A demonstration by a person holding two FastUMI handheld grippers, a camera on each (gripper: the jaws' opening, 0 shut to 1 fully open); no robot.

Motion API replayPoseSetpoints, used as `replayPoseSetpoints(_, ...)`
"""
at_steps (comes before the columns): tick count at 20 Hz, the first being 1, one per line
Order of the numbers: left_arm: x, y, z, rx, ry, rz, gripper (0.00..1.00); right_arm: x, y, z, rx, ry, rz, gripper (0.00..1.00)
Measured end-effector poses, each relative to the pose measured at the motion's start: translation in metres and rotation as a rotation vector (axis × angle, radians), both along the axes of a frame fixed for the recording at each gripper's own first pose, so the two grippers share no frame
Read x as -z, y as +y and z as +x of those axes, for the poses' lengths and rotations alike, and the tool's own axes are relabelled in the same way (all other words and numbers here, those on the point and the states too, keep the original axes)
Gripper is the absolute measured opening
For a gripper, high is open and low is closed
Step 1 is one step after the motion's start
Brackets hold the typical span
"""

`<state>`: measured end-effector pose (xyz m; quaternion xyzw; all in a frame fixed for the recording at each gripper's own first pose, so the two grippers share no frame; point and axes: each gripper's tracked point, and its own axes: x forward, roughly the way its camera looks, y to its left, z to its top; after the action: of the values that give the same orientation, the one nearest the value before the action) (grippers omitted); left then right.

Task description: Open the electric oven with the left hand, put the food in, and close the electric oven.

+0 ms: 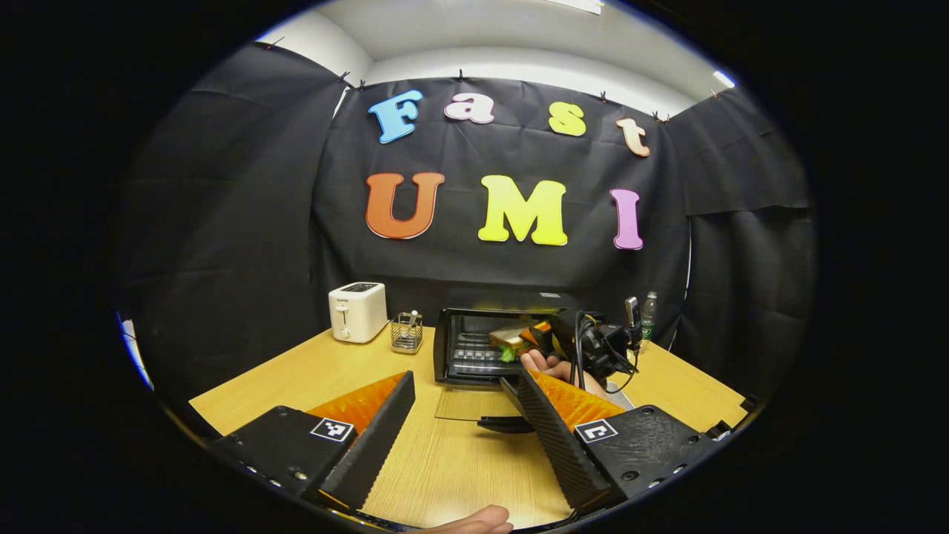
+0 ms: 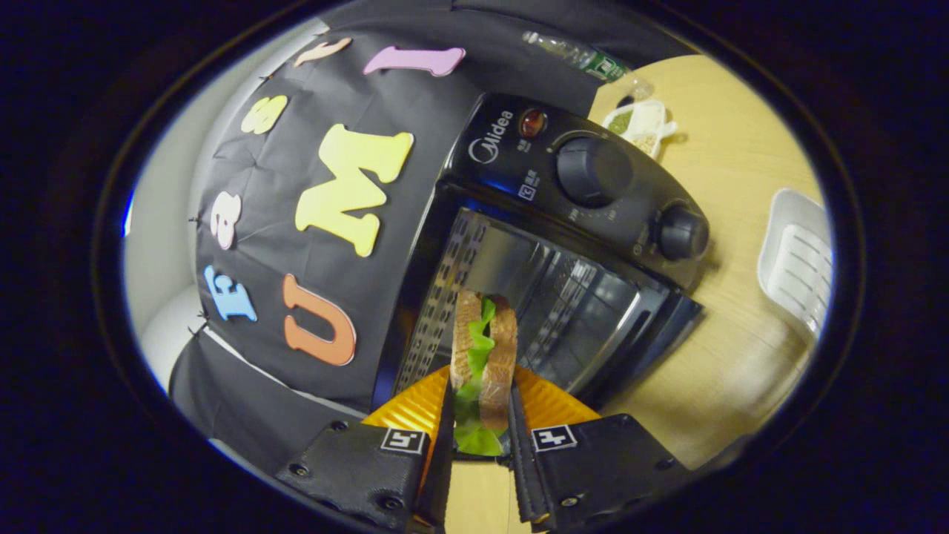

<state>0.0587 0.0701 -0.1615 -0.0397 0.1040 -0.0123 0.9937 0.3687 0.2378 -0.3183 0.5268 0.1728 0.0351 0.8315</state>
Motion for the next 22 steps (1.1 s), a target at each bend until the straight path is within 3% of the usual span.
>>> replayPoseSetpoints(5,0.010,0.008,0.005,-0.003,0.012,-0.011,0.93,0.029,-0.009,0.027,0.060,0.059,-0.036,0.36)
replayPoseSetpoints(7,0.014,0.009,0.007,-0.002,0.021,-0.019,0.92,0.029,-0.004,0.029,0.049,0.055,-0.039,0.37)
replayPoseSetpoints(14,0.021,0.011,0.006,-0.005,0.031,-0.035,0.93,0.040,0.000,0.027,0.009,0.068,-0.201,0.42)
replayPoseSetpoints(16,0.016,0.009,0.004,0.000,0.022,-0.032,0.93,0.039,0.005,0.024,-0.026,0.081,-0.283,0.50)
replayPoseSetpoints(17,0.014,0.009,0.003,0.002,0.019,-0.027,0.93,0.039,0.006,0.022,-0.045,0.082,-0.324,0.63)
replayPoseSetpoints(19,0.012,0.007,0.003,0.008,0.013,-0.021,0.92,0.039,0.007,0.021,-0.059,0.092,-0.406,0.73)
replayPoseSetpoints(21,0.014,0.006,0.002,0.011,0.018,-0.025,0.92,0.040,-0.001,0.015,-0.065,0.109,-0.536,0.94)
replayPoseSetpoints(22,0.015,0.005,0.000,0.013,0.022,-0.028,0.92,0.043,-0.002,0.018,-0.069,0.113,-0.602,0.95)
